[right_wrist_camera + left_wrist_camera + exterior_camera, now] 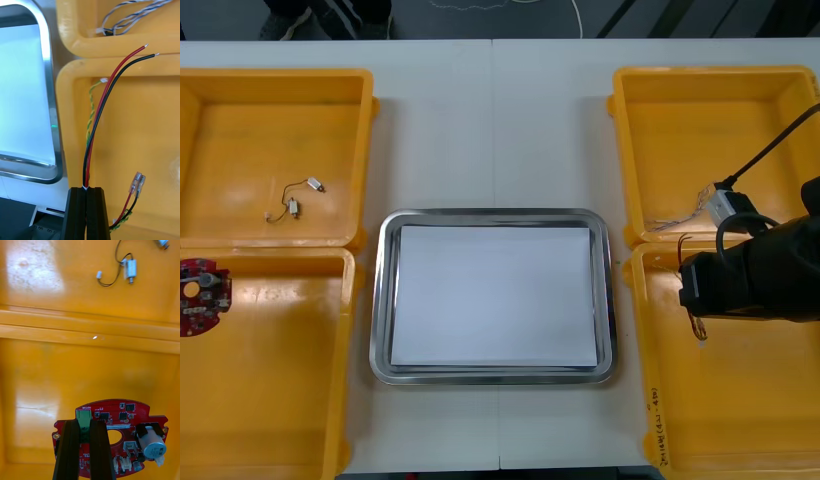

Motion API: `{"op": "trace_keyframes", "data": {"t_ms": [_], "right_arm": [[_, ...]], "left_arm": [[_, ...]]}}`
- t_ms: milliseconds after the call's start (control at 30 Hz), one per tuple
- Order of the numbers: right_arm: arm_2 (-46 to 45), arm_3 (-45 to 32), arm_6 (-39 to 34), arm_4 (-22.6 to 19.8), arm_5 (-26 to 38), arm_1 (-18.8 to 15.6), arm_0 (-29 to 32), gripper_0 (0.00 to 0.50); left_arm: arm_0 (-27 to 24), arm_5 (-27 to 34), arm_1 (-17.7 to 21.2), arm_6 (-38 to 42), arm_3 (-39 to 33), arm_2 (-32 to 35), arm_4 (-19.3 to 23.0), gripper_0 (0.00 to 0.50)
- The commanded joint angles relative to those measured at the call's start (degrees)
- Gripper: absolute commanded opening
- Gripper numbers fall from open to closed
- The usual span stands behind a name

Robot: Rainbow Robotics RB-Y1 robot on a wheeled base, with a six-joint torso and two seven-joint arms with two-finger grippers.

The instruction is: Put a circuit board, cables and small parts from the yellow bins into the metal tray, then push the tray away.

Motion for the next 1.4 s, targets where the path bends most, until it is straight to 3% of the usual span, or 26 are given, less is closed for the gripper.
{"op": "trace_keyframes", "data": {"t_ms": [33, 333, 567, 933, 1100, 1400], "right_arm": [[3.48, -1.99, -4.87, 1.5, 0.2, -1.91, -3.33, 0.0], [7.17, -1.56, -4.96, 6.24, 1.69, -1.38, -5.52, 0.0], [7.52, -0.41, -4.26, 8.44, 3.59, 0.9, -7.46, 0.0], [7.52, -0.41, -3.56, 9.58, 3.59, 1.08, -7.19, 0.0], [7.61, -0.41, -3.47, 9.67, 3.59, 1.08, -7.19, 0.0], [7.61, -0.41, -3.47, 9.5, 3.59, 1.08, -7.19, 0.0]], "left_arm": [[-4.89, 0.46, 2.55, 11.48, -1.73, -2.86, 2.96, 0.0], [-10.78, 0.46, 3.95, 22.12, -1.82, -9.8, 5.95, 0.0], [-14.3, 0.46, 3.95, 28.88, -1.82, -15.51, 7.0, 0.0], [-20.19, 0.46, 3.34, 39.08, -1.73, -25.44, 7.53, 0.0], [-21.59, 0.46, 0.88, 41.45, -1.82, -29.05, 6.39, 0.0], [-21.59, 0.46, -4.84, 42.07, -2.7, -34.58, -0.03, 0.0]]}}
